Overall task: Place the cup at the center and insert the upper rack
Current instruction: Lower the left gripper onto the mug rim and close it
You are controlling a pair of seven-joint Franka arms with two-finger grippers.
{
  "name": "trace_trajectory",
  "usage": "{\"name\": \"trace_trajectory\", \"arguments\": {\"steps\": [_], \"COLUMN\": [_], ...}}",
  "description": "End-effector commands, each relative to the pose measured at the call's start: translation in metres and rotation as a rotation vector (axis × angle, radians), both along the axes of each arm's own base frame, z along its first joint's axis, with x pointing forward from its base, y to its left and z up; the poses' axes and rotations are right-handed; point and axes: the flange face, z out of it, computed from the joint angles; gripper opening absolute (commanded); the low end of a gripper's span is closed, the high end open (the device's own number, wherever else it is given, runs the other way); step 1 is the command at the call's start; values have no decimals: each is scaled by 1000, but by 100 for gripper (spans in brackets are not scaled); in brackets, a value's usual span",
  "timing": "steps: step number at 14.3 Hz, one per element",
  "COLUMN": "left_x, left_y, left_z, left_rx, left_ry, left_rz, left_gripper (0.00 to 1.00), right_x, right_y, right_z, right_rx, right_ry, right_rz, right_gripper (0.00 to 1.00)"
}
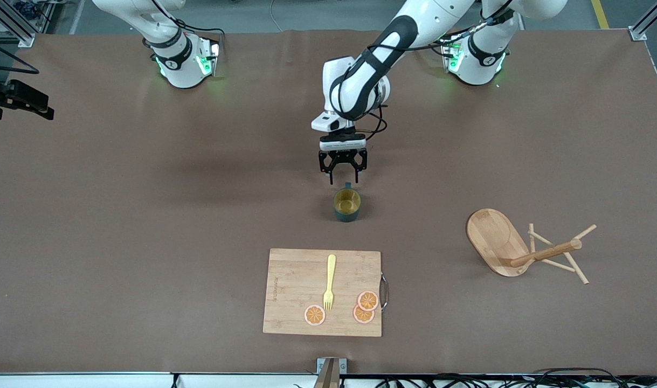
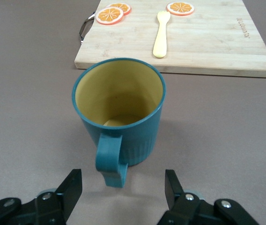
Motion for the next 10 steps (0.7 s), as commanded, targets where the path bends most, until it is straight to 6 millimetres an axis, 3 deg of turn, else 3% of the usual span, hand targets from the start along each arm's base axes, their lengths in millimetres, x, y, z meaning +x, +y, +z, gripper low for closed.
{"name": "trace_trajectory", "arguments": {"steps": [1, 5, 10], "left_x": [9, 7, 11], "left_y": [-8, -6, -6], "left_z": [-5, -7, -6], "left_rx": [-17, -10, 12], "left_ry": [-15, -13, -17], "left_rz": [-4, -5, -22], "left_gripper": [70, 41, 15], "right_x": [-6, -6, -6], "right_y": [-3, -5, -5], "right_z": [0, 0, 0], "right_rx": [-16, -16, -16], "right_ry": [-3, -3, -3], "right_rz": [9, 6, 6], "right_gripper": [100, 100, 100]}}
